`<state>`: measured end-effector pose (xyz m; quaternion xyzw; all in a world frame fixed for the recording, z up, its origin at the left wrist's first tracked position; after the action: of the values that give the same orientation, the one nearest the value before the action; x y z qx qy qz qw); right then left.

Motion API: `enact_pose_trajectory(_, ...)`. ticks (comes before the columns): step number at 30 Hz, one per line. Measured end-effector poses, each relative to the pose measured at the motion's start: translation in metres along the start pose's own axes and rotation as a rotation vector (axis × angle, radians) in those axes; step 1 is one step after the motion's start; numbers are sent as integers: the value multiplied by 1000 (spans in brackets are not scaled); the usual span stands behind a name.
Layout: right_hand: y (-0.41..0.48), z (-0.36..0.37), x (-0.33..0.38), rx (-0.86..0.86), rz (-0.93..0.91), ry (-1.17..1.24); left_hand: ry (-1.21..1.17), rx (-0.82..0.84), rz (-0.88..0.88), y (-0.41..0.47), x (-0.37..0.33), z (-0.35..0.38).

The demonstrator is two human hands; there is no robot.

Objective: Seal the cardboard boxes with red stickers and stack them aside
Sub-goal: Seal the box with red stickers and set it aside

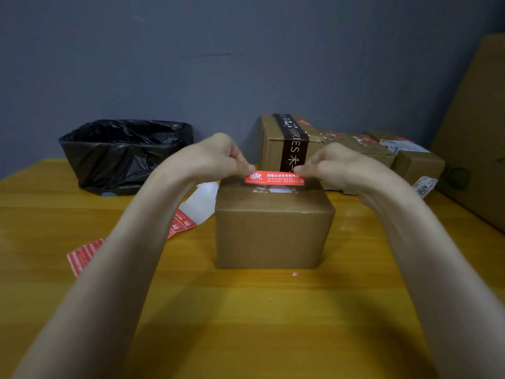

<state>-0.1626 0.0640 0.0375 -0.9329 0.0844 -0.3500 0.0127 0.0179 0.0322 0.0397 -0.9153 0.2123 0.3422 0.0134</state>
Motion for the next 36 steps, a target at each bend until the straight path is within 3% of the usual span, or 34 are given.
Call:
enact_pose_trajectory(10, 7, 7, -2, -10, 8, -114, 55, 95, -61, 3, -2, 7)
enact_pose_trajectory(36, 14, 14, 0, -41, -19, -172, 131, 64, -55, 6, 1, 12)
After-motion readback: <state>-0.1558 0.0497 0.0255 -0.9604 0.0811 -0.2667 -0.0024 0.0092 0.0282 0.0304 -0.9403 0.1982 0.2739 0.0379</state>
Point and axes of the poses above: each hand's wrist, its own y-axis towards the middle knuckle, its own z-axis out of the palm, x = y × z, the point moved 3 cm from there along y, towards the middle knuckle, and after that the axes turned 7 degrees about z, right-handed, at the moved point
